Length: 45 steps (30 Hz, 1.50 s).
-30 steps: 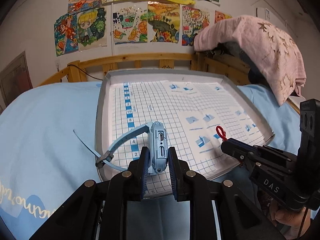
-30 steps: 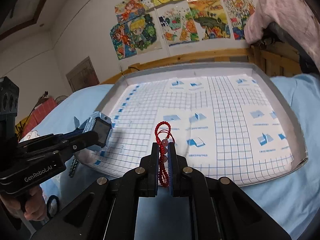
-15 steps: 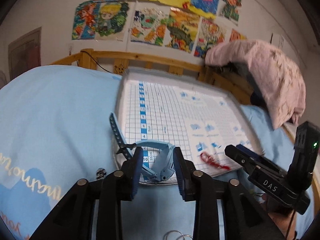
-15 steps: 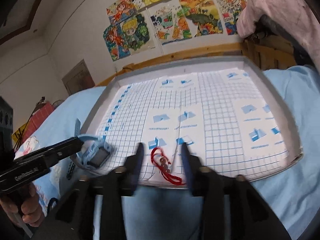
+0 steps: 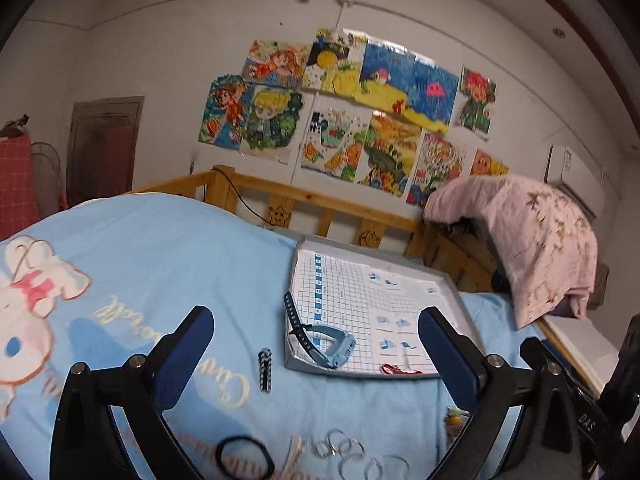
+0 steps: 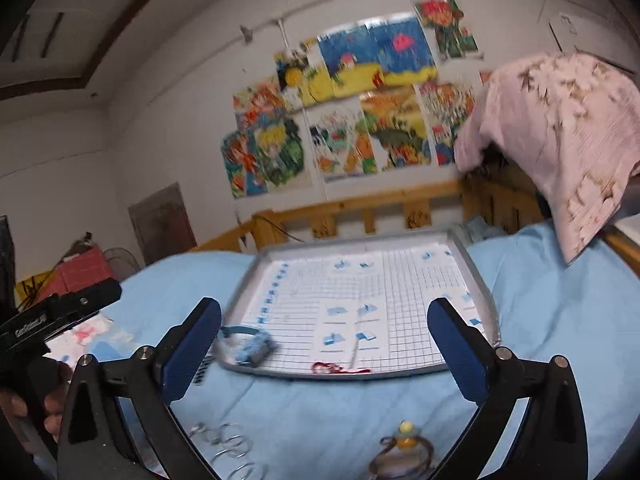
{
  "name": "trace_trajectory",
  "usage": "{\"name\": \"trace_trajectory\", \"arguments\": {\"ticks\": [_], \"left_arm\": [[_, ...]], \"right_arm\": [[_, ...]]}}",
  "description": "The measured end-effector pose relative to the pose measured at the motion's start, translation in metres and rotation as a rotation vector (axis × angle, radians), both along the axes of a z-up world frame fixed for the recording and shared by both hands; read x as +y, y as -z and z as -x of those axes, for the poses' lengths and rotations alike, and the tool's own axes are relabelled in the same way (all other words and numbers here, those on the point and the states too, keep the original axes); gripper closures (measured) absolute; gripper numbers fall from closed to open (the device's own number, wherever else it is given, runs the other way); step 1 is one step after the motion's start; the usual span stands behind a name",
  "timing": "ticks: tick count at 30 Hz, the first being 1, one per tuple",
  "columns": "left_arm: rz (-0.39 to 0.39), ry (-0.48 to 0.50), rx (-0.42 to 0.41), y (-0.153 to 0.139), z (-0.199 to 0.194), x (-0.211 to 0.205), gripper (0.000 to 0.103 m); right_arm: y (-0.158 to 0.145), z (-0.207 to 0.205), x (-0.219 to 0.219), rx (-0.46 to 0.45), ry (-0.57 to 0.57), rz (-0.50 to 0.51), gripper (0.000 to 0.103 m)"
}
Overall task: Organize jewelry
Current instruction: 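Open both tools and withdraw them from the tray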
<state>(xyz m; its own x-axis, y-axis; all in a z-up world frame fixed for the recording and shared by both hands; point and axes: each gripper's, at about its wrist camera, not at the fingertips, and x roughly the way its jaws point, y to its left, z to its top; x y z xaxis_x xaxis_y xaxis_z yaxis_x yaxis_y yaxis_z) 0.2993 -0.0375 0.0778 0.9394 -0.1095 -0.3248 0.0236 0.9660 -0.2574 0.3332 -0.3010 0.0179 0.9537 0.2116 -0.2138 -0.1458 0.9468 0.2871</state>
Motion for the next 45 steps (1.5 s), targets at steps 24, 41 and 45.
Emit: {"name": "trace_trajectory", "arguments": {"ticks": [24, 41, 45], "left_arm": [[-0.063, -0.048, 0.047, 0.051, 0.164, 0.052, 0.000], [-0.064, -0.016, 0.219, 0.086, 0.114, 0.068, 0.000], [-0.180, 0.039, 0.238, 0.092, 0.091, 0.057, 0.000]], "right_arm": [[0.014, 0.184, 0.021, -0.079, 0.102, 0.003, 0.002], [0.057, 0.171, 0.038, 0.118, 0.039, 0.047, 0.002], [0.061, 0.152, 0.037, 0.170, 0.013, 0.048, 0.002]]}}
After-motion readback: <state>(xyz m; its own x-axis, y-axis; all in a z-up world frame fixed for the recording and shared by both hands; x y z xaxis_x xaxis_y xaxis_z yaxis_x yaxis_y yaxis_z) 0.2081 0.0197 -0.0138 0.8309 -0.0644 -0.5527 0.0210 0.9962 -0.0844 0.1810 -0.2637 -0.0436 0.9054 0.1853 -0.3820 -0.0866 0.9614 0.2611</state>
